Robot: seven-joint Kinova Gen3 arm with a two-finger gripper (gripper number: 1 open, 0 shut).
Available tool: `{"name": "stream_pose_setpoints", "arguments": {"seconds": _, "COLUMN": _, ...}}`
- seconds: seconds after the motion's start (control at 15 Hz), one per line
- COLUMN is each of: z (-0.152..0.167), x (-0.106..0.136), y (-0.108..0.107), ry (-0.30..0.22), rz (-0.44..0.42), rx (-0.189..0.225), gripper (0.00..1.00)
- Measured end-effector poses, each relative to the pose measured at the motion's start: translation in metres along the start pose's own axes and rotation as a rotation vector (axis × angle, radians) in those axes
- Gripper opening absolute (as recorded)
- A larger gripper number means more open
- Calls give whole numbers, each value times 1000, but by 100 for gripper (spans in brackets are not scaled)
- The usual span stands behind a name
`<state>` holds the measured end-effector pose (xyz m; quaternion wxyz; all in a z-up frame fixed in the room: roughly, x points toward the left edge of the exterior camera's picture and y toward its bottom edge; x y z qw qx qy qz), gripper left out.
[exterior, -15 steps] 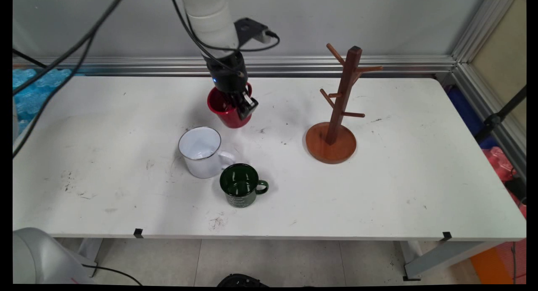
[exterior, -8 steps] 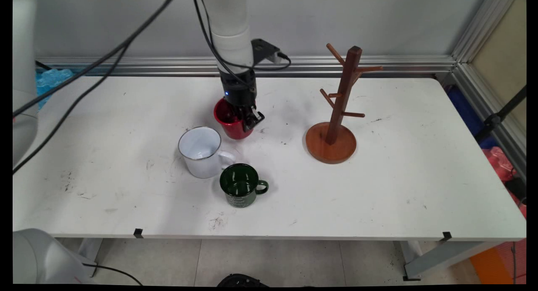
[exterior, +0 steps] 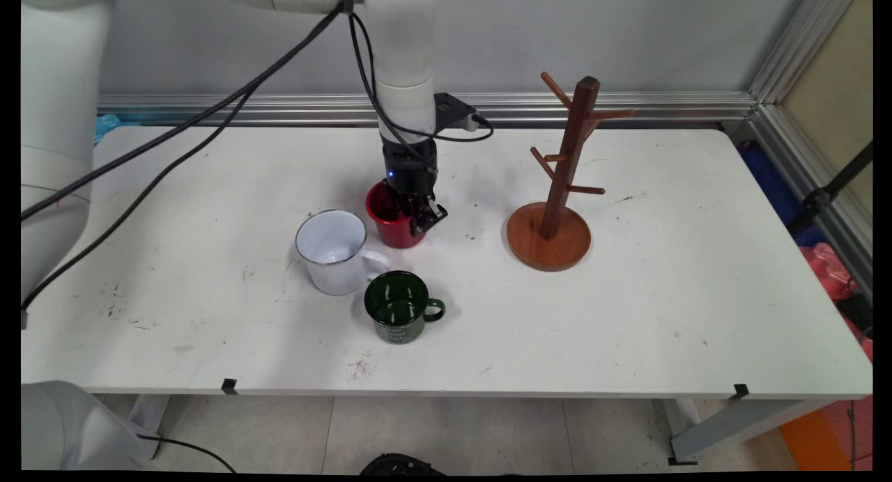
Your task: Place the picked object on the table
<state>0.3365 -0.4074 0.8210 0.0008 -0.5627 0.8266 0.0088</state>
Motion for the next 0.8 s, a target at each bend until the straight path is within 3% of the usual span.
{"name": "stream_pose_setpoints", "arguments": {"seconds": 0.2, "z": 10, "x": 4, "y": -2, "ry": -18, "rz": 2, "rx": 1, "gripper": 0}}
{"name": "stream_pose_setpoints", "arguments": {"seconds": 0.27, "z": 12, "x": 6, "y": -3, "ry": -21, "rz": 1, "rx": 2, "gripper": 100}}
{"name": "stream_pose_setpoints", "arguments": {"seconds": 0.8, "z": 16, "x": 13, "y": -5, "ry": 13, "rz": 6, "rx": 1, "gripper": 100}}
